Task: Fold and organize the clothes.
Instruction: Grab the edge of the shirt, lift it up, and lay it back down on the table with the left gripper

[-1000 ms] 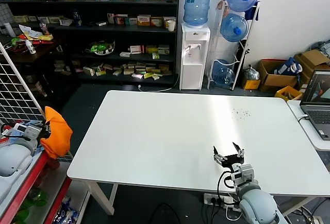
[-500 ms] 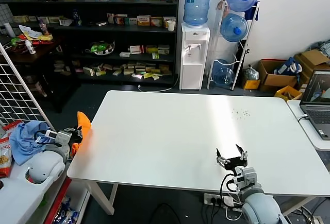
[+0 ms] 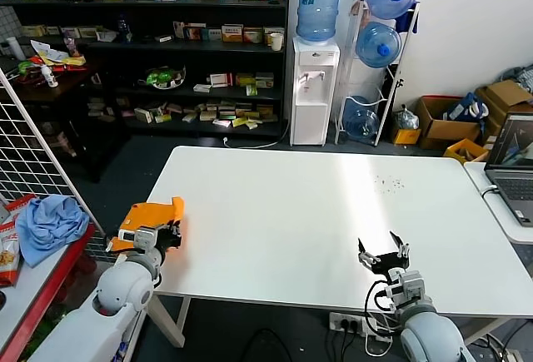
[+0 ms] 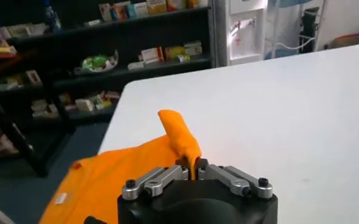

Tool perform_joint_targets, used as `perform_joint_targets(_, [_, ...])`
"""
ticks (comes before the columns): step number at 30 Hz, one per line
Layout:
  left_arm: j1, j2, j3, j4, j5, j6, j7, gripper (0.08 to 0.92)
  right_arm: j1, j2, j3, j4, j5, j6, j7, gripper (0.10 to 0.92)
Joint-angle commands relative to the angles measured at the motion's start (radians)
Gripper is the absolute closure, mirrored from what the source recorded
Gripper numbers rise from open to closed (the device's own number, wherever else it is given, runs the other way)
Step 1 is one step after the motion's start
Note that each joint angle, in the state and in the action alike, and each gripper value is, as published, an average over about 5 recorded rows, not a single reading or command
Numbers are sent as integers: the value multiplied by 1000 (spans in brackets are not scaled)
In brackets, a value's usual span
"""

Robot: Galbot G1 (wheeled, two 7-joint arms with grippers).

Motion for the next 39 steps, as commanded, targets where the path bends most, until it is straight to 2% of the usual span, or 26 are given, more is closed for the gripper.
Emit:
perform_joint_targets(1, [6,-313,39,32,6,-40,-50,867,-9,-5,18,-6,-5,11,1,203])
perform_joint_targets(9, [-23,-555,88,141,77,-119,-66,867,-26,-9,49,-20,-13,31,0,203])
perform_joint_targets(16, [-15,-693,137,203,120,-171,-72,867,-51,-21,85,-21,-5,37,-1,203])
perform_joint_targets(25, [4,-703,175,276,166,-327,-67,867,-61,-21,102,-23,10,42,3,203])
perform_joint_targets(31, [10,-703,218,278,181,-473,-21,850,-63,-24,101,-9,11,38,6,203])
perform_joint_targets(39, [15,-701,223,201,179,-577,23,637,-61,-23,89,12,8,32,6,203])
